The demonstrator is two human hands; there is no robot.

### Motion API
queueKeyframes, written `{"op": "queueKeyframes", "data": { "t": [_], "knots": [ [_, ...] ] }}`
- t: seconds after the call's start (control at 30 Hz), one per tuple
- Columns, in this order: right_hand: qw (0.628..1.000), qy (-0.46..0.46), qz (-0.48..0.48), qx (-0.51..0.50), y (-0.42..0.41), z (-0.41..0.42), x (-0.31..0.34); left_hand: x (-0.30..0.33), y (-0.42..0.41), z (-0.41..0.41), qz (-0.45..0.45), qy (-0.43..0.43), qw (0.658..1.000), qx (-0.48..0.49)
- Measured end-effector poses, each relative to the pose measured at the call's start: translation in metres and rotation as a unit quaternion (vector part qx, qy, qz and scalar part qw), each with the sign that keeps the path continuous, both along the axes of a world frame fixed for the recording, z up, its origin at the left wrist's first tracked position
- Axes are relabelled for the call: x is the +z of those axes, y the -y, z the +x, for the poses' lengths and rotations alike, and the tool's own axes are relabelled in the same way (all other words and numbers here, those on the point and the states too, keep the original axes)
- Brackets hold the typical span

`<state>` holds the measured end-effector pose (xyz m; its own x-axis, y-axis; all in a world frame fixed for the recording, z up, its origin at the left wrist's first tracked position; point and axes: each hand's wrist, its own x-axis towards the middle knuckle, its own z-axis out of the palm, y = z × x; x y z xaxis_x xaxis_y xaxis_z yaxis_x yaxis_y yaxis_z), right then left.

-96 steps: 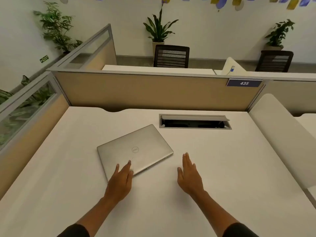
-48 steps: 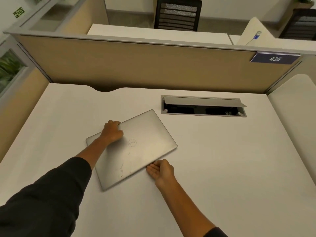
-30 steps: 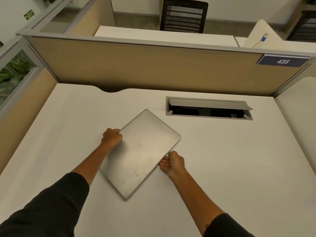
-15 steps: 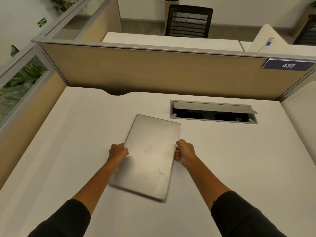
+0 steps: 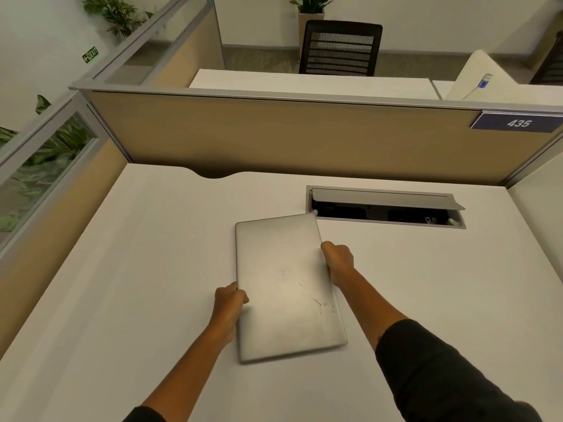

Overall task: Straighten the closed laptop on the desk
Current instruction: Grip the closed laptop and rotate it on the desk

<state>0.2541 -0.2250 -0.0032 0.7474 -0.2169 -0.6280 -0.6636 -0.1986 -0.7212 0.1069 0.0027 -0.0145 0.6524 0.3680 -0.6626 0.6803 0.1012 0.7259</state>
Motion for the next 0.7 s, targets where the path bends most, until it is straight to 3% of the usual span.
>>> {"op": "queueKeyframes", "data": {
  "t": [0.23,0.43,0.7],
  "knots": [
    [0.999,0.006,-0.04,0.021,-0.002,-0.005,-0.001,-0.001,-0.001,-0.001,0.026,-0.014,1.0,-0.008],
    [0.983,0.079,-0.109,0.123,0.005,-0.033,-0.004,0.005,-0.014,0.003,0.056,0.005,0.996,-0.065],
    [0.982,0.061,-0.146,0.099,0.027,-0.113,-0.015,0.022,-0.029,0.055,0.148,0.032,0.981,-0.123]
  ]
}}
